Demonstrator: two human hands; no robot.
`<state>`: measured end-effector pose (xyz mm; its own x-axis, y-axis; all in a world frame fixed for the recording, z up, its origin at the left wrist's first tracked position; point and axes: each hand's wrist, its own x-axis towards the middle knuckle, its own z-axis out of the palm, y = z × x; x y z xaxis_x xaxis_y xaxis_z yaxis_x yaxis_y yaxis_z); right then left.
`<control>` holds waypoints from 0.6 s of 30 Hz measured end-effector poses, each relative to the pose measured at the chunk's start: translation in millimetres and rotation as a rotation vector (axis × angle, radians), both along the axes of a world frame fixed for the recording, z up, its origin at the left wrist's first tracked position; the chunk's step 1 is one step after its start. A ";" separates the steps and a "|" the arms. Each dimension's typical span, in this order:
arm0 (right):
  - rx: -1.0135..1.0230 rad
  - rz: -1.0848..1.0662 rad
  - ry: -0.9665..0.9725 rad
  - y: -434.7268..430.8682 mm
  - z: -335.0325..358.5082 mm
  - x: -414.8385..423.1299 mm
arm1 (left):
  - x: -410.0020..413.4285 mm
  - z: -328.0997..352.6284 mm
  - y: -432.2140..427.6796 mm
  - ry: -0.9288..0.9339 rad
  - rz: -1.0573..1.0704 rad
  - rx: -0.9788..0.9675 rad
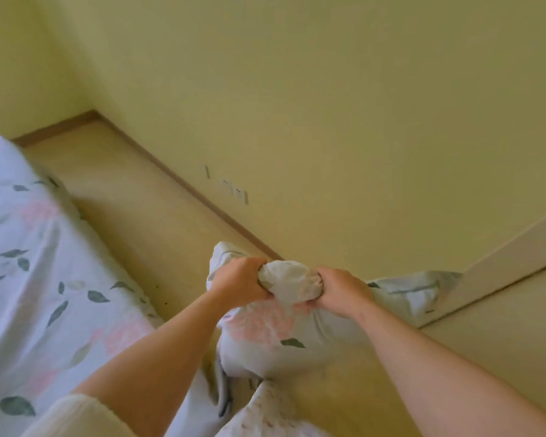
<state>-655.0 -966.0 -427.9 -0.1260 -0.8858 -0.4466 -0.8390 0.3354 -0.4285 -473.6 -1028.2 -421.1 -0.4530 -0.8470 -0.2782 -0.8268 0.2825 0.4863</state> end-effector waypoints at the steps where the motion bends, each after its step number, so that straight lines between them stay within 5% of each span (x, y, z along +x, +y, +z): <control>1: 0.009 0.029 -0.002 -26.5 4.1 1.9 | 3.4 2.0 -21.3 0.008 0.026 0.000; 18: 0.031 0.483 -0.062 -368.3 12.1 90.0 | 100.7 -6.9 -279.8 0.060 0.505 -0.017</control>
<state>-565.0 -1334.3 -415.7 0.3238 -0.8226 -0.4673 -0.8751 -0.0726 -0.4785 -373.0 -1308.1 -428.0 -0.0008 -0.9686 -0.2486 -0.8330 -0.1369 0.5361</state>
